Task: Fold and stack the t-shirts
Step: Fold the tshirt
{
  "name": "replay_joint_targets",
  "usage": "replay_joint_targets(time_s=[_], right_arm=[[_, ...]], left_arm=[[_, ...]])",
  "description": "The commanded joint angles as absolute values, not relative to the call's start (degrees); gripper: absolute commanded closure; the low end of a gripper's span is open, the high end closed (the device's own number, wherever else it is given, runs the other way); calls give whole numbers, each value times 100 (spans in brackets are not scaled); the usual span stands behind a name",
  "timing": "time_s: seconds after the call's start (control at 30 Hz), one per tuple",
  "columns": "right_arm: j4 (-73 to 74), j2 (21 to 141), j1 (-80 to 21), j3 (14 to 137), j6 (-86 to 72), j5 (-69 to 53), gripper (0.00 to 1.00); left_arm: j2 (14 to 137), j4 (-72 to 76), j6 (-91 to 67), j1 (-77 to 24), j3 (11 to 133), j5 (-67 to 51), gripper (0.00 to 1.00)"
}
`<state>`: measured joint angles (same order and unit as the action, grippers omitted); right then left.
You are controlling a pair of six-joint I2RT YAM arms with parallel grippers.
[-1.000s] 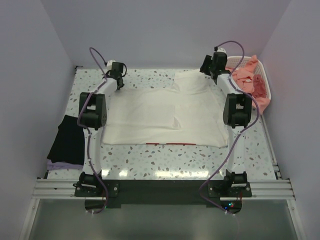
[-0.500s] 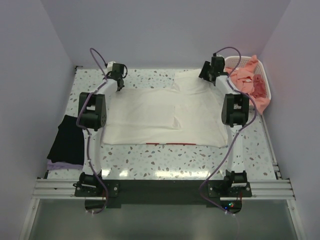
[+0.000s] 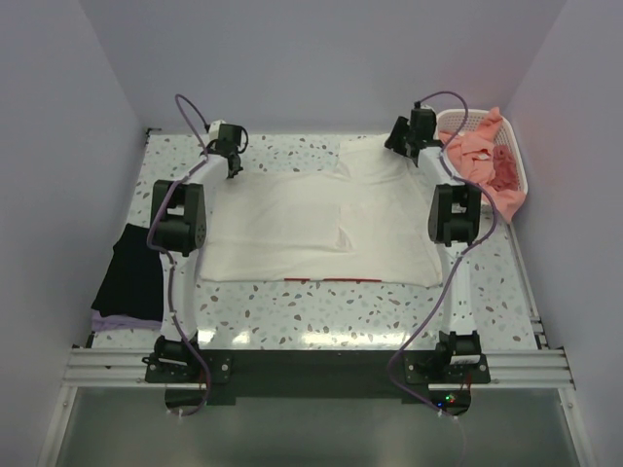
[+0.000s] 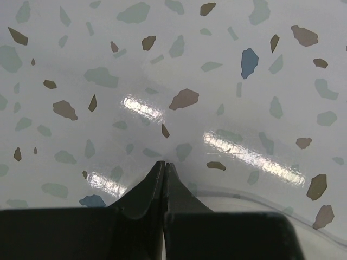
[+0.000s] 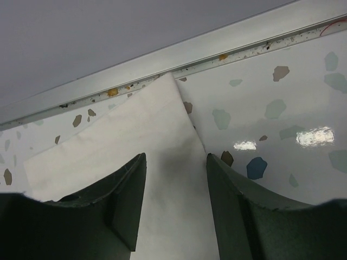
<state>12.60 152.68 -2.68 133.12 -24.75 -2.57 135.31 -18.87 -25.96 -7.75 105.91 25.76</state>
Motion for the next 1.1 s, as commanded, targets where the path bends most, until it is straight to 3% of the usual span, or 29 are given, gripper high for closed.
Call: replay_joint_targets(time_s=[0.0,0.33,0.57,1.07], right_arm=[[1318,15451,-369,13588,-2575,-422,49],[1117,15425,-457,13413,-2645,-404,69],[1072,15267,-448,13456,-2637,-360,100],[484,13757,-448,12350,-2558,-53,100]], left_arm=[[13096,-1644,-2681,-809,10529,2523,100],[13025,-1538,-2672,-800,10450,2470,100],[12964,-1485,-2689,-800,10441,2435,100],[12498,-1433,-2707,-791,10301,2716,100]])
